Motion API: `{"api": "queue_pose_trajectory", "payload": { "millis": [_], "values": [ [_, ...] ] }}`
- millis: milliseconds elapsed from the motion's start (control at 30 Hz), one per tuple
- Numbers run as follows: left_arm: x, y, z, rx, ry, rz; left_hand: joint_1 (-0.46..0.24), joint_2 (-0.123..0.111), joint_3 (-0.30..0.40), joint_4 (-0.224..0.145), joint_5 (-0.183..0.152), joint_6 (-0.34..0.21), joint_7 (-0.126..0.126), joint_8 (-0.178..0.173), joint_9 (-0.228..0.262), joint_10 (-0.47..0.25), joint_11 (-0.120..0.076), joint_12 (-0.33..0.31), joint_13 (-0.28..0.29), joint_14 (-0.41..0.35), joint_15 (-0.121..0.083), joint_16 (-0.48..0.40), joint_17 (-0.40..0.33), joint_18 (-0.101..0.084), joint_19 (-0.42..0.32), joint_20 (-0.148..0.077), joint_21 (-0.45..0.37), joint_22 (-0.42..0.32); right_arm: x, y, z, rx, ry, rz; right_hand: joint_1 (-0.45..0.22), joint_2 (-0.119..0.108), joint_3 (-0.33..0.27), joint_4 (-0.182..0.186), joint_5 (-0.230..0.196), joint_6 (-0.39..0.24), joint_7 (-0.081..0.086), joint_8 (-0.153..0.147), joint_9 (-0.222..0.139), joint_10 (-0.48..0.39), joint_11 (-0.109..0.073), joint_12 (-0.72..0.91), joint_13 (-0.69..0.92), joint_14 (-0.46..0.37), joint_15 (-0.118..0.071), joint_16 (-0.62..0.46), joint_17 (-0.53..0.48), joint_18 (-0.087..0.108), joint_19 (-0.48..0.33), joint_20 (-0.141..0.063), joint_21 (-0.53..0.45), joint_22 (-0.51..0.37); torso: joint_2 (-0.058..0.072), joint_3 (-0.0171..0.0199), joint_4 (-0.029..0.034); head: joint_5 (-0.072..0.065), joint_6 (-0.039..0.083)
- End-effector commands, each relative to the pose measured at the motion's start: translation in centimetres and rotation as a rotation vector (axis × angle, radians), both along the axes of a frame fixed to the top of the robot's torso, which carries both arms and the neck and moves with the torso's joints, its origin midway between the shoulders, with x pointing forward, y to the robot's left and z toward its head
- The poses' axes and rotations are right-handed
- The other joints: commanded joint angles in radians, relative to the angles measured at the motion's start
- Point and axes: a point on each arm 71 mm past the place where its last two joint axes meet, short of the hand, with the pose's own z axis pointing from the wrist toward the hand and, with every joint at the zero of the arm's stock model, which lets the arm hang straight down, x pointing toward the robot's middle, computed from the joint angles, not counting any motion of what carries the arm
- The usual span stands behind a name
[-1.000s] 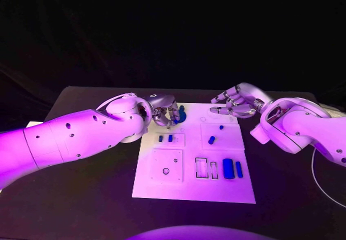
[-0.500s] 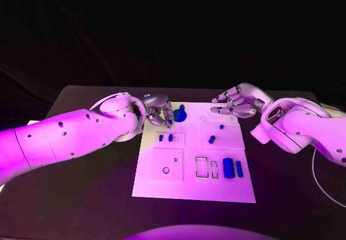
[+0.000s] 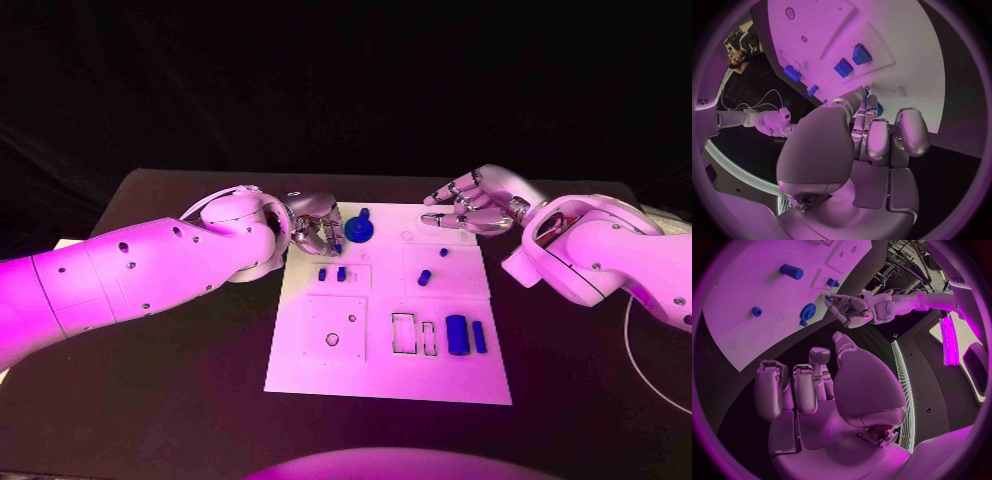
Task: Assemble the parts on the task board
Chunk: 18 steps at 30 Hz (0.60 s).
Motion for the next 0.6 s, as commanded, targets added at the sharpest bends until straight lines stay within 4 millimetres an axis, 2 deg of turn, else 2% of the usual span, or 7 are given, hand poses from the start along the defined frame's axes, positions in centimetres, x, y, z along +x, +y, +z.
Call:
{"api": "queue_pose_trajectory", "payload": {
  "millis": [33, 600],
  "values": [
    [-0.02, -0.08, -0.13, 0.008, 0.015, -0.002, -0.010, 0.001, 0.006, 0.000, -0.004, 0.007, -0.002, -0.006, -0.001, 0.005, -0.001, -0.004, 0.002, 0.022, 0.001, 0.000, -0.002, -0.017, 0.008, -0.001, 0.005, 0.000, -0.08, 0.18, -0.07, -0.004, 0.004, 0.015, 0.000, 0.011, -0.004, -0.001, 0.007, 0.008, 0.000, 0.001, 0.000, -0.004, -0.003, 0.002, 0.001, 0.066, -0.008, -0.004, 0.075, 0.009, -0.002, -0.001, -0.003, 0.001, 0.000, 0.0007, 0.0009, 0.001, 0.000],
    [0.24, -0.28, -0.72, 0.039, 0.026, 0.001, -0.012, 0.001, 0.008, 0.000, -0.004, 0.007, -0.002, -0.007, -0.001, 0.005, -0.002, -0.006, 0.002, 0.021, 0.001, 0.000, -0.003, -0.017, 0.008, -0.001, 0.006, 0.001, -0.10, 0.28, -0.07, -0.003, 0.005, 0.018, 0.000, 0.011, -0.004, -0.001, 0.007, 0.008, 0.000, 0.001, 0.000, -0.004, -0.003, 0.002, 0.001, 0.066, -0.008, -0.004, 0.075, 0.009, -0.002, -0.001, -0.003, 0.001, 0.000, 0.0009, -0.0004, 0.002, -0.005]
  ]
}}
